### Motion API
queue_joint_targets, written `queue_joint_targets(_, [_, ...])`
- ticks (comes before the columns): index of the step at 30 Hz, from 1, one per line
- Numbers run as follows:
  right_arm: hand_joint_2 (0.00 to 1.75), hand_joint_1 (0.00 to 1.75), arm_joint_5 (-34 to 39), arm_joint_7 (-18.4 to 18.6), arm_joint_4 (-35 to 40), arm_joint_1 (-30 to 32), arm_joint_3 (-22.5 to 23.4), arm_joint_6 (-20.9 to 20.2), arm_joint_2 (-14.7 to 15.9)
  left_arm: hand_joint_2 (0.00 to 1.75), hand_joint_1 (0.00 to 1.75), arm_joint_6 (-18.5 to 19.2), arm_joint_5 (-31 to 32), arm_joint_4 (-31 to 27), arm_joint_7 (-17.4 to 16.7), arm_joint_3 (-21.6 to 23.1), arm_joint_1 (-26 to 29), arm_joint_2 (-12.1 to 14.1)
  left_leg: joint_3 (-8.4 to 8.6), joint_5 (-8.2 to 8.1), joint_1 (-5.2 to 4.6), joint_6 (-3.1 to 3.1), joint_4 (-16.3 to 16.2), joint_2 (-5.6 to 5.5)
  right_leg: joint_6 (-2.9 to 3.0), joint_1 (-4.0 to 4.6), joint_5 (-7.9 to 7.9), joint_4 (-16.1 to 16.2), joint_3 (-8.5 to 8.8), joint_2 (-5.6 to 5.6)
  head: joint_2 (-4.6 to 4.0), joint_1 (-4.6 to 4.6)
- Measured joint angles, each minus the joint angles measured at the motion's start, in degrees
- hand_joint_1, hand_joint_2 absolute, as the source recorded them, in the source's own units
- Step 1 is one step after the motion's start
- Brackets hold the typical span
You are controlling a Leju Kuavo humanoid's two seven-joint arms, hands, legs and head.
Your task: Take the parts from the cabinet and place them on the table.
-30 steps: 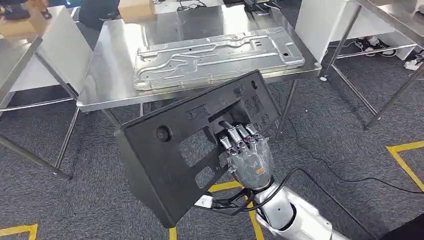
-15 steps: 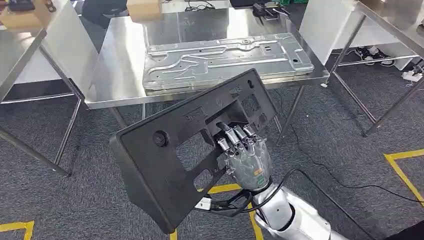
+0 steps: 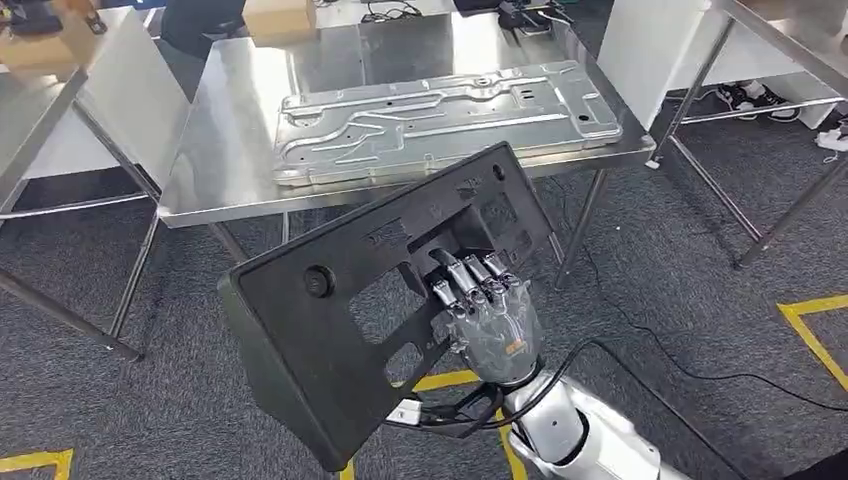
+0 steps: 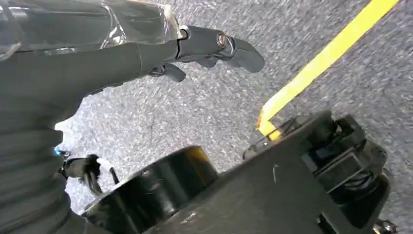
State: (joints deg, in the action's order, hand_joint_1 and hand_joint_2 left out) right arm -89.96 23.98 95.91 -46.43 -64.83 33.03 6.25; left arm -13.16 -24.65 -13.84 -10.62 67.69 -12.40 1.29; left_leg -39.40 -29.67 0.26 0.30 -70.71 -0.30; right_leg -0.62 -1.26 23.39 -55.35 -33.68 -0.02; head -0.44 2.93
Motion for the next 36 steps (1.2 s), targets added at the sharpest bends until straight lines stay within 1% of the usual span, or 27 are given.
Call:
queue_joint_targets(2, [1.75, 1.75, 0.0, 0.0, 0.0, 0.0, 0.0, 0.0, 0.0, 1.75, 0.00, 0.0, 0.2, 0.0, 0.0, 0.0, 0.3, 0.0, 4.58, 5.84, 0.06, 0.35, 10.3, 0.02, -0.26, -0.02, 0.41, 0.0, 0.71, 0.19, 0.00, 0.00])
queue_joint_targets(3, [1.75, 1.75, 0.0, 0.0, 0.0, 0.0, 0.1, 0.0, 0.0, 1.75, 0.00, 0.0, 0.3, 0.0, 0.0, 0.0, 0.5, 0.0, 6.63, 7.97, 0.03, 0.77, 15.6, 0.10, -0.45, -0.03, 0.54, 0.2, 0.91, 0.23, 0.00, 0.02])
queue_joint_targets(4, [1.75, 1.75, 0.0, 0.0, 0.0, 0.0, 0.2, 0.0, 0.0, 1.75, 0.00, 0.0, 0.5, 0.0, 0.0, 0.0, 0.6, 0.1, 7.15, 6.98, -0.46, 1.05, 16.8, 0.10, -0.84, 0.37, 0.76, 0.0, 0.78, 0.29, 0.00, 0.02])
queue_joint_targets(7, [1.75, 1.75, 0.0, -0.1, -0.1, 0.1, 0.2, 0.1, 0.0, 1.75, 0.00, 0.0, 0.6, 0.0, 0.0, 0.0, 0.7, 0.1, 7.04, 6.62, -0.88, 1.92, 16.6, -0.13, -1.76, -0.09, 0.97, 0.4, 1.09, 0.16, 0.00, 0.00])
queue_joint_targets(8, [1.75, 1.75, 0.0, -0.2, -0.1, 0.1, 0.3, 0.1, 0.0, 1.75, 0.00, 0.0, 0.7, 0.0, 0.0, 0.0, 0.6, 0.1, 7.92, 6.94, -0.53, 2.43, 17.4, -0.22, -2.25, 0.10, 1.15, 0.4, 1.46, 0.14, 0.00, -0.02])
queue_joint_targets(9, [1.75, 1.75, 0.0, -0.2, -0.1, 0.1, 0.4, 0.2, 0.0, 1.75, 0.00, 0.0, 0.8, 0.0, 0.0, 0.0, 0.6, 0.1, 8.56, 7.09, -0.35, 2.60, 17.8, -0.20, -2.29, -0.16, 1.49, -0.7, 1.35, 0.09, 0.00, 0.00])
queue_joint_targets(10, [1.75, 1.75, 0.0, -0.1, -0.1, 0.0, 0.5, 0.3, 0.0, 1.75, 0.00, 0.0, 0.9, 0.0, 0.0, 0.0, 0.6, 0.1, 8.84, 6.82, -0.33, 3.06, 17.8, -0.12, -2.31, -0.02, 3.00, -3.5, 0.07, 0.12, 0.00, -0.04])
queue_joint_targets(12, [1.75, 1.75, 0.0, -0.1, -0.2, 0.2, 0.5, 0.4, 0.0, 1.75, 0.00, 0.0, 0.9, 0.0, 0.0, 0.0, 0.7, 0.1, 9.19, 6.49, -0.55, 3.52, 17.8, -0.08, -2.45, 0.04, 7.02, -13.2, -5.29, 0.12, 0.00, -0.02])
queue_joint_targets(13, [1.75, 1.75, 0.0, -0.1, -0.2, 0.4, 0.5, 0.4, 0.1, 1.75, 0.00, 0.0, 0.9, 0.0, 0.0, 0.0, 0.7, 0.1, 9.33, 6.24, -0.62, 3.64, 17.8, -0.09, -2.54, 0.05, 8.03, -17.4, -7.90, 0.12, 0.00, -0.02])
queue_joint_targets(14, [1.75, 1.75, 0.0, -0.1, -0.3, 0.6, 0.5, 0.4, 0.1, 1.75, 0.00, 0.0, 0.9, 0.0, 0.0, 0.0, 0.8, 0.1, 9.61, 6.00, -0.65, 3.62, 17.8, -0.13, -2.58, 0.04, 7.54, -18.9, -9.27, 0.12, 0.00, -0.02])
queue_joint_targets(15, [1.75, 1.75, 0.0, -0.1, -0.4, 0.7, 0.5, 0.4, 0.1, 1.75, 0.00, 0.0, 0.9, 0.0, 0.0, 0.0, 0.8, 0.1, 10.02, 5.64, -0.61, 3.53, 17.8, -0.19, -2.59, 0.03, 5.72, -17.2, -9.07, 0.11, 0.00, -0.04])
queue_joint_targets(16, [1.75, 1.75, 0.0, -0.1, -0.4, 0.7, 0.5, 0.5, 0.1, 1.75, 0.00, 0.0, 0.9, 0.0, 0.0, 0.0, 0.8, 0.1, 10.56, 5.25, -0.52, 3.33, 17.7, -0.29, -2.63, -0.03, 3.08, -13.5, -7.58, 0.10, 0.00, -0.02])
queue_joint_targets(18, [1.75, 1.75, 0.0, -0.1, -0.4, 0.7, 0.5, 0.5, 0.1, 1.75, 0.00, 0.0, 0.9, 0.0, 0.0, 0.0, 0.8, 0.1, 11.58, 4.01, -0.47, 2.67, 17.4, -0.34, -2.86, -0.31, -2.66, -2.8, -2.95, 0.03, 0.00, -0.02])
queue_joint_targets(19, [1.75, 1.75, 0.0, -0.2, -0.5, 0.6, 0.5, 0.5, 0.1, 1.75, 0.00, 0.0, 0.9, 0.0, 0.0, 0.0, 0.7, 0.1, 11.46, 3.13, -1.02, 2.19, 16.8, -0.35, -2.83, -0.31, -1.60, -0.7, -1.89, 0.19, 0.00, -0.04])
queue_joint_targets(20, [1.75, 1.75, 0.0, -0.2, -0.5, 0.6, 0.5, 0.6, 0.1, 1.75, 0.00, 0.0, 0.9, 0.0, 0.0, 0.0, 0.7, 0.1, 11.50, 2.89, -0.94, 2.18, 16.8, -0.37, -2.14, -0.35, -1.49, -1.0, -2.00, 0.36, 0.00, -0.02])
queue_joint_targets(22, [1.75, 1.75, 0.0, -0.2, -0.5, 0.6, 0.5, 0.6, 0.1, 1.75, 0.00, 0.0, 0.9, 0.0, 0.1, 0.0, 0.7, 0.1, 11.77, 2.60, -0.83, 1.93, 17.2, -0.30, -1.38, 0.09, -0.89, -1.1, -2.07, 0.41, 0.00, -0.02])
queue_joint_targets(23, [1.75, 1.75, 0.0, -0.2, -0.5, 0.5, 0.6, 0.6, 0.0, 1.75, 0.00, 0.0, 0.9, 0.0, 0.1, 0.0, 0.7, 0.1, 11.94, 2.20, -0.72, 1.73, 17.1, -0.29, -1.02, -0.14, -0.70, -1.0, -1.86, 0.49, 0.00, -0.04])
queue_joint_targets(24, [1.75, 1.75, 0.0, -0.2, -0.5, 0.5, 0.6, 0.6, 0.0, 1.75, 0.00, -0.1, 0.9, 0.0, 0.1, 0.0, 0.7, 0.2, 11.96, 1.78, -0.52, 1.35, 16.1, -0.23, -0.63, -0.25, -0.44, -0.9, -1.46, 0.51, 0.00, 0.00])
queue_joint_targets(25, [1.75, 1.75, 0.0, -0.2, -0.5, 0.5, 0.6, 0.6, 0.0, 1.75, 0.00, -0.1, 0.9, 0.0, 0.1, 0.0, 0.6, 0.1, 10.37, 0.56, -0.47, 0.90, 13.0, -0.12, -0.30, -0.26, -0.17, -0.9, -1.15, 0.43, 0.00, 0.00])
queue_joint_targets(27, [1.75, 1.75, 0.0, -0.3, -0.5, 0.4, 0.6, 0.6, 0.0, 1.75, 0.00, -0.1, 0.7, 0.0, 0.1, 0.0, 0.6, 0.1, 4.37, -3.05, -0.18, 0.32, 3.0, -0.10, -0.01, -0.15, 0.43, -0.9, -0.72, 0.40, 0.00, 0.00])
queue_joint_targets(28, [1.75, 1.75, 0.0, -0.3, -0.5, 0.5, 0.6, 0.6, 0.0, 1.75, 0.00, -0.1, 0.7, 0.0, 0.4, -0.1, 0.4, 0.1, 1.59, -4.05, -0.17, 0.25, -1.2, -0.10, -0.04, -0.11, 0.80, -0.9, -0.39, 0.38, 0.00, 0.00])
queue_joint_targets(29, [1.75, 1.75, 0.0, -0.4, -0.5, 0.6, 0.6, 0.5, 0.0, 1.75, 0.00, -0.1, 0.7, 0.0, 0.5, -0.2, 0.1, 0.1, -0.31, -3.62, -0.19, 0.27, -3.5, -0.08, -0.04, -0.05, 1.24, -0.9, 0.11, 0.35, 0.00, 0.00])
queue_joint_targets(30, [1.75, 1.75, 0.0, -0.4, -0.5, 0.6, 0.6, 0.5, 0.0, 1.75, 0.00, -0.1, 0.7, 0.0, 0.5, -0.2, 0.0, 0.1, -0.52, -1.79, -0.21, 0.50, -2.4, -0.09, -0.03, 0.03, 1.63, -0.9, 0.75, 0.36, 0.00, 0.00])
queue_joint_targets(31, [1.75, 1.75, 0.0, -0.5, -0.5, 0.6, 0.6, 0.5, -0.1, 1.75, 0.00, -0.1, 0.7, 0.0, 0.4, -0.2, 0.1, 0.1, 0.48, 1.31, -0.34, 0.93, 1.1, -0.09, -0.04, 0.17, 2.16, -0.9, 1.58, 0.45, 0.00, 0.02])
queue_joint_targets(33, [1.75, 1.75, 0.0, -0.5, -0.5, 0.5, 0.6, 0.5, -0.1, 1.75, 0.00, -0.1, 0.7, 0.0, 0.4, -0.2, 0.3, 0.1, 3.96, 8.55, -0.98, 2.71, 11.7, -0.09, -0.07, 0.41, 3.17, -0.8, 3.24, 0.54, 0.00, 0.02])
queue_joint_targets(34, [1.75, 1.75, 0.0, -0.5, -0.5, 0.5, 0.6, 0.4, 0.0, 1.75, 0.00, -0.2, 0.7, 0.0, 0.4, -0.2, 0.6, 0.2, 4.80, 9.29, -1.50, 3.72, 14.2, -0.08, -0.16, 0.21, 3.45, -0.6, 3.58, 0.51, 0.00, 0.00])
queue_joint_targets(36, [1.75, 1.75, 0.0, -0.6, -0.5, 0.5, 0.6, 0.4, -0.2, 1.75, 0.00, -0.3, 0.6, 0.0, 0.4, -0.2, 0.6, 0.5, 5.55, 8.02, -2.30, 4.79, 16.2, 0.01, -1.24, -0.13, 3.69, 0.1, 3.69, 0.37, 0.00, 0.02])
